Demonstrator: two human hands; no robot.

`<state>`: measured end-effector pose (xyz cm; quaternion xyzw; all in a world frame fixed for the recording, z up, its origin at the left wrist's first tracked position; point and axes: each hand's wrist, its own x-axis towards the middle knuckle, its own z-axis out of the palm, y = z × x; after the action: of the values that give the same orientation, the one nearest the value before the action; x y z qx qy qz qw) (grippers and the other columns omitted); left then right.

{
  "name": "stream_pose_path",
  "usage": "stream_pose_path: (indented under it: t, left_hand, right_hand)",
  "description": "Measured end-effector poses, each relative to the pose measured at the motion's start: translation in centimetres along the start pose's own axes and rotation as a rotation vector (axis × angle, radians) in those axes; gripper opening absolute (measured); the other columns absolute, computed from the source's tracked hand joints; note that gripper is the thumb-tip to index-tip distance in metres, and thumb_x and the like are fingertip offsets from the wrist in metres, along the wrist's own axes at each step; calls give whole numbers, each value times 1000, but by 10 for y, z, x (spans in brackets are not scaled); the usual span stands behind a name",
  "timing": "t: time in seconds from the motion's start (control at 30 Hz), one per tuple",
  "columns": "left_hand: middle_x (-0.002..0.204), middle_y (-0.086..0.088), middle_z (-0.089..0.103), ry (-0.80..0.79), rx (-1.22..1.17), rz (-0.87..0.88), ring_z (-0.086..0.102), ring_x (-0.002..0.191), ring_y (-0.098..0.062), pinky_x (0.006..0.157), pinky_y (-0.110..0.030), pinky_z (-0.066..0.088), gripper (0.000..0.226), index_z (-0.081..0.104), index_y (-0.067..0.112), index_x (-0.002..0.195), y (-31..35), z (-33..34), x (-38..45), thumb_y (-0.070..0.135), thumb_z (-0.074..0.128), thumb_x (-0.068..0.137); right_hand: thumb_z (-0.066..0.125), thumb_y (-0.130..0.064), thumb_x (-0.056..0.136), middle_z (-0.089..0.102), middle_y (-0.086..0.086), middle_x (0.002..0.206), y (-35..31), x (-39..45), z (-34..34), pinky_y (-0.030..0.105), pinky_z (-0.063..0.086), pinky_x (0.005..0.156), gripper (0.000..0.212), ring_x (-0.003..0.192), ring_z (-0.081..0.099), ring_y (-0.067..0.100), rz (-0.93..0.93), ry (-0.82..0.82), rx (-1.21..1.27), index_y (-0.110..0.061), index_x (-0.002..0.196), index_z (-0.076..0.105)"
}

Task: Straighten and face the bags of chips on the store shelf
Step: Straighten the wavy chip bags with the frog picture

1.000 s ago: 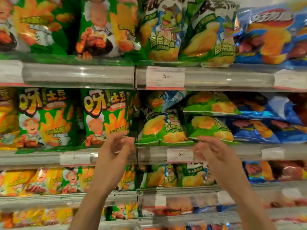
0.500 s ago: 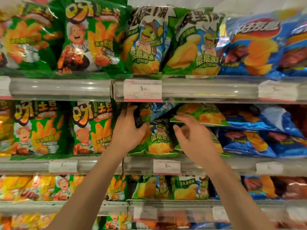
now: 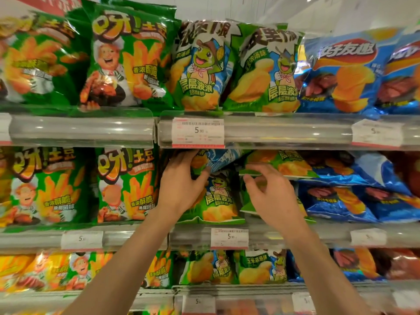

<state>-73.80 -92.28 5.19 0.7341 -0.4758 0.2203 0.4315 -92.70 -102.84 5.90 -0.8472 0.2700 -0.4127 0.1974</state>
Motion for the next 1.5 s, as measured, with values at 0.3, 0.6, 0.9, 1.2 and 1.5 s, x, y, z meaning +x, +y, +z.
stream_pose_path:
  t: [0.3, 0.6, 0.9, 1.2, 1.5]
  left_hand:
    - [124, 0, 63, 139, -65, 54, 56, 113, -18, 98, -27, 42, 50, 64, 15, 126, 20, -14, -39, 49, 67, 88]
    - [127, 11, 59, 16, -286, 80, 52, 121, -9, 102, -31, 43, 47, 66, 20, 126, 20, -24, -61, 54, 59, 93]
    - [118, 14, 64, -64, -545, -368, 59, 101, 12, 80, -9, 49, 32, 62, 30, 123, -2, -48, -36, 46, 61, 96]
    - [130, 15, 59, -452, -495, -534, 57, 108, -5, 80, -23, 42, 107, 51, 35, 142, 15, -63, -18, 96, 49, 54]
    - [98, 33, 68, -270, -573, -528, 66, 88, 11, 63, -8, 51, 76, 42, 51, 119, 7, -83, -52, 76, 73, 54]
  right_hand:
    - [53, -64, 90, 60, -24, 103, -16, 9, 14, 46, 57, 85, 68, 85, 69, 7, 227, 10, 237, -24, 143, 37]
    - [75, -70, 67, 55, -11, 128, -38, 12, 29, 35, 45, 99, 117, 119, 55, 17, 355, 110, 387, -25, 155, 11]
    - [79, -67, 64, 59, -12, 123, -28, 8, 2, 47, 52, 98, 96, 113, 61, 16, 404, 8, 503, -33, 143, 37]
    - [80, -43, 60, 64, 3, 130, -25, -16, -15, 46, 57, 90, 98, 106, 70, 24, 469, -267, 759, -25, 148, 40]
    - [77, -50, 66, 76, -16, 104, -51, -31, 13, 27, 60, 73, 56, 97, 73, 9, 400, -476, 909, -40, 115, 54]
